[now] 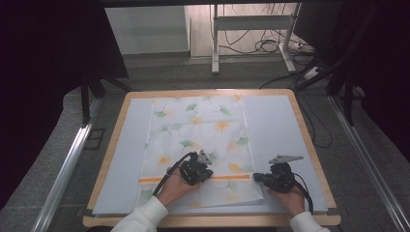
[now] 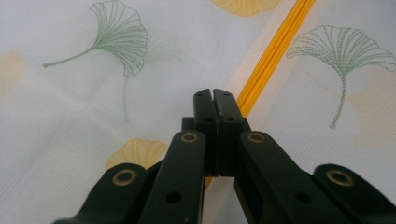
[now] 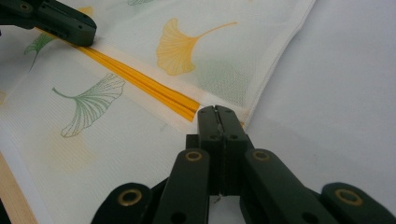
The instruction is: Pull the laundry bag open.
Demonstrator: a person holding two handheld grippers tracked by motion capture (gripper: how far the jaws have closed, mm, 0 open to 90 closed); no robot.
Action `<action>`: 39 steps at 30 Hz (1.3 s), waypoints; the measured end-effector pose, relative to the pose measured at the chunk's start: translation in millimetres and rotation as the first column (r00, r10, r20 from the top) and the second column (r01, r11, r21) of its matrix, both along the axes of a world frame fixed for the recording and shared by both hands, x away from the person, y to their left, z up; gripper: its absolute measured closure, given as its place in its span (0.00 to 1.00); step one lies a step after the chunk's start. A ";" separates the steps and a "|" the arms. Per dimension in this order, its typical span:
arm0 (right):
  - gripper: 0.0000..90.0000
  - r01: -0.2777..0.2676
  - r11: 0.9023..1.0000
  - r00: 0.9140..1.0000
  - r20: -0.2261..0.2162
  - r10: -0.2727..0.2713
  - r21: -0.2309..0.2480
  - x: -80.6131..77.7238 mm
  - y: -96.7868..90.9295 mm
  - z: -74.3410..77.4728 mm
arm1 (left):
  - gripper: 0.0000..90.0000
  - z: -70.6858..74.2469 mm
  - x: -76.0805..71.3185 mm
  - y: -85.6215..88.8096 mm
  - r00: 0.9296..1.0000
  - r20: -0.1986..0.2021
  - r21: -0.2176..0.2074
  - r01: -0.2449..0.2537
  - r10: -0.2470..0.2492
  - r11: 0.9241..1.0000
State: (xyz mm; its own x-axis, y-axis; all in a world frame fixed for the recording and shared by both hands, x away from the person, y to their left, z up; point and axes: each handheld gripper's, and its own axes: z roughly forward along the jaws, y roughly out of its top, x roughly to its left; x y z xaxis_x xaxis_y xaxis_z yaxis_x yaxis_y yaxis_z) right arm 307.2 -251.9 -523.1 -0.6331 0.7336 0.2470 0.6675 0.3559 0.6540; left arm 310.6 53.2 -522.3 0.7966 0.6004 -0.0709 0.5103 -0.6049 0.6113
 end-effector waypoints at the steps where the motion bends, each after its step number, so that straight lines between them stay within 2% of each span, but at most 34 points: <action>1: 1.00 0.000 1.000 1.000 0.000 0.000 0.000 0.0 0.0 0.0 | 1.00 0.0 0.0 0.6 1.000 0.000 0.003 0.000 0.000 1.000; 18: 1.00 0.000 1.000 1.000 0.000 0.000 0.002 0.0 0.2 -0.1 | 1.00 0.0 -2.0 8.6 1.000 -0.001 0.009 -0.012 0.012 1.000; 39: 1.00 0.004 1.000 1.000 -0.001 -0.004 -0.002 -0.4 0.3 0.2 | 1.00 0.5 -8.0 26.0 0.999 0.013 0.043 -0.036 0.036 0.998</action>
